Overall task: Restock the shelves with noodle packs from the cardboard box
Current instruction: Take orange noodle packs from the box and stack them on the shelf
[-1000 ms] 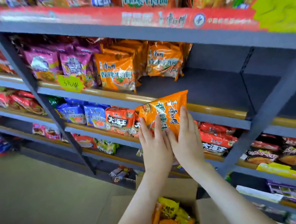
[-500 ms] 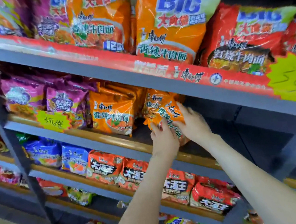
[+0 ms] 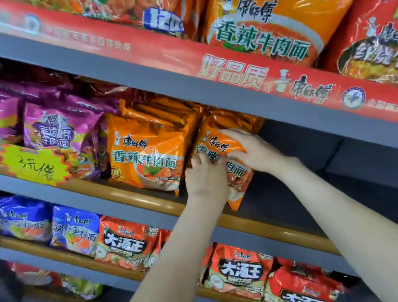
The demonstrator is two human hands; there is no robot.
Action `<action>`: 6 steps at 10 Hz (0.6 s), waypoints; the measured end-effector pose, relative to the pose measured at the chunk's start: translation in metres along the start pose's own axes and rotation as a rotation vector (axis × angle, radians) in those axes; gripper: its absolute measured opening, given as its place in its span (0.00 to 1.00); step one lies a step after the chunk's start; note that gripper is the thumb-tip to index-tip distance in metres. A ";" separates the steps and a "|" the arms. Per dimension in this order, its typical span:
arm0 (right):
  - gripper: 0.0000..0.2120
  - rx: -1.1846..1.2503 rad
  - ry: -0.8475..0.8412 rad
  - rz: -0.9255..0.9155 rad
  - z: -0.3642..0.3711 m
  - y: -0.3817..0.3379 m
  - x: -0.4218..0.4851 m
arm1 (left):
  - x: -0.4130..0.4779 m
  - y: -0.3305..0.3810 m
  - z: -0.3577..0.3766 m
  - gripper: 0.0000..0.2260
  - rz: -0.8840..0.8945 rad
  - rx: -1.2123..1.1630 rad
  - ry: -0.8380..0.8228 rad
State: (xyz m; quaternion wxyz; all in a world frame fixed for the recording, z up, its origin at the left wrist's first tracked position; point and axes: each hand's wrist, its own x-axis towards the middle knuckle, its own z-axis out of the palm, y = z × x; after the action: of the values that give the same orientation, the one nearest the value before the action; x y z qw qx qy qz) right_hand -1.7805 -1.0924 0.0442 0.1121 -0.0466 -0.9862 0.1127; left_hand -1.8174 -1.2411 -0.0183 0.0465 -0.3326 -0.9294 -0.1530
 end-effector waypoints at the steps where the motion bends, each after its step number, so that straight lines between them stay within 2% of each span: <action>1: 0.29 -0.071 0.000 -0.056 0.003 0.000 -0.001 | 0.000 -0.005 -0.012 0.28 0.126 0.174 0.046; 2: 0.29 -0.350 0.102 -0.120 0.003 -0.003 -0.005 | 0.008 -0.007 -0.002 0.34 0.218 0.233 0.045; 3: 0.29 -0.506 0.193 -0.117 0.008 -0.004 -0.013 | 0.019 -0.004 0.008 0.35 0.178 0.266 0.107; 4: 0.41 -0.578 0.157 -0.013 0.022 -0.003 -0.025 | 0.028 0.003 0.006 0.38 0.183 0.259 0.110; 5: 0.53 -0.608 0.095 0.088 0.036 0.003 -0.037 | 0.033 0.007 0.004 0.46 0.171 0.302 0.031; 6: 0.52 -0.532 0.095 0.176 0.042 0.006 -0.035 | 0.035 0.008 0.011 0.44 0.118 0.266 0.003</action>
State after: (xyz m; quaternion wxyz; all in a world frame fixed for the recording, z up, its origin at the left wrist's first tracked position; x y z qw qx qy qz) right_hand -1.7557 -1.0998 -0.0042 0.1317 -0.1648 -0.9670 -0.1429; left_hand -1.8391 -1.2106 -0.0199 0.1005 -0.3773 -0.9202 -0.0262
